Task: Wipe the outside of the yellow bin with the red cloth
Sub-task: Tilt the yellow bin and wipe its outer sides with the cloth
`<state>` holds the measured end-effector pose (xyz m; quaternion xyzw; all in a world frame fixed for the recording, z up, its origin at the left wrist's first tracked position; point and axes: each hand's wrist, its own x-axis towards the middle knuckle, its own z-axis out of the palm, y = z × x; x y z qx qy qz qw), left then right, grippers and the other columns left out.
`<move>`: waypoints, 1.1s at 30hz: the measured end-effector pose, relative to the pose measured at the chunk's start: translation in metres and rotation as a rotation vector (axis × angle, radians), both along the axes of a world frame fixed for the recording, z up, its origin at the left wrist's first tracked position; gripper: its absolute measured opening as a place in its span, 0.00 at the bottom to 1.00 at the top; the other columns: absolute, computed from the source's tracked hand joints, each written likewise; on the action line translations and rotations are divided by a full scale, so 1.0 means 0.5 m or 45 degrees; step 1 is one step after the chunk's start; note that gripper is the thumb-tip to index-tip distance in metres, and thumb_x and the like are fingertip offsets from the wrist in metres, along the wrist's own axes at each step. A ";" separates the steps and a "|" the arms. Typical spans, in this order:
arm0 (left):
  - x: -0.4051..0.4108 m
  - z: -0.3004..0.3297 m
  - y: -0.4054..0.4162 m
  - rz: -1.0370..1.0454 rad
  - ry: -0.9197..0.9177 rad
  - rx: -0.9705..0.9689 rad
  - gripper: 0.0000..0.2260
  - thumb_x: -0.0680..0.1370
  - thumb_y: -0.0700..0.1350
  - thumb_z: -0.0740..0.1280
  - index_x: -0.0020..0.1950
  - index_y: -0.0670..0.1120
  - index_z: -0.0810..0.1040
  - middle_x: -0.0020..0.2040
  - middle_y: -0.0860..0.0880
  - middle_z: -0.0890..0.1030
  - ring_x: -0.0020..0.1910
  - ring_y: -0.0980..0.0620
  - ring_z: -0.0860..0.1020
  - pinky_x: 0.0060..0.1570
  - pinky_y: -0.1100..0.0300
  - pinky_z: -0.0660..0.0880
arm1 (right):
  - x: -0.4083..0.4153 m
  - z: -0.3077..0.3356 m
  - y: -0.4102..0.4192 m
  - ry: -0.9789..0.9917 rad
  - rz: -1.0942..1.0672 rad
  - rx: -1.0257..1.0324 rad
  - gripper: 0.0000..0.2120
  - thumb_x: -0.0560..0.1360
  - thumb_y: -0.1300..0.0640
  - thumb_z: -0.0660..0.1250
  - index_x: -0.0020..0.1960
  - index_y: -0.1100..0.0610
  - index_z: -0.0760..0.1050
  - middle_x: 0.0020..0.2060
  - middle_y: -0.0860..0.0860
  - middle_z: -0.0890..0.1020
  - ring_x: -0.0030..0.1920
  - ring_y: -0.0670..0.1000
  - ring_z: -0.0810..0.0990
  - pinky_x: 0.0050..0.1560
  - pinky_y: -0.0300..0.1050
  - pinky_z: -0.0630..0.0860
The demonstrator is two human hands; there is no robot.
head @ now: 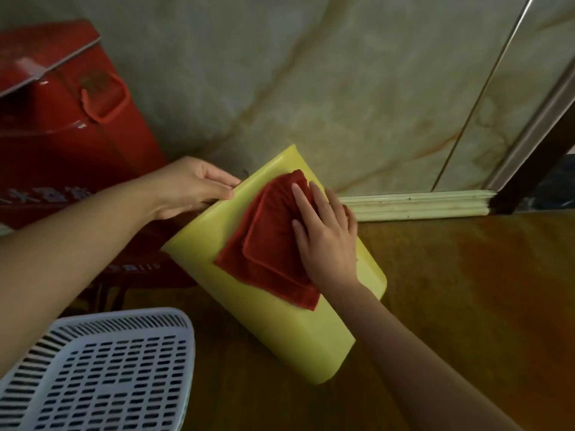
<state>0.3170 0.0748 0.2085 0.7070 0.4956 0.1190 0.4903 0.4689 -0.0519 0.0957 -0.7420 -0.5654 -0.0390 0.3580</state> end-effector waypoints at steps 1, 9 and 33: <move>-0.002 0.000 0.001 0.005 -0.001 -0.002 0.14 0.74 0.35 0.64 0.59 0.42 0.75 0.44 0.49 0.80 0.39 0.60 0.79 0.38 0.71 0.76 | -0.002 -0.008 0.006 -0.055 -0.011 -0.016 0.23 0.80 0.48 0.53 0.73 0.45 0.55 0.73 0.52 0.64 0.74 0.57 0.55 0.70 0.67 0.51; 0.010 0.006 0.000 -0.058 0.000 -0.059 0.15 0.74 0.35 0.64 0.60 0.41 0.75 0.48 0.45 0.81 0.41 0.56 0.80 0.48 0.64 0.76 | -0.023 -0.016 0.011 -0.261 0.078 0.043 0.27 0.77 0.38 0.48 0.74 0.41 0.47 0.76 0.50 0.43 0.75 0.59 0.39 0.67 0.75 0.41; 0.001 0.038 -0.011 -0.436 0.263 -0.155 0.33 0.73 0.31 0.62 0.70 0.60 0.61 0.45 0.43 0.82 0.42 0.49 0.81 0.41 0.58 0.76 | -0.060 -0.013 0.034 -0.049 0.122 0.067 0.32 0.72 0.32 0.50 0.73 0.40 0.51 0.76 0.50 0.52 0.76 0.55 0.45 0.66 0.72 0.50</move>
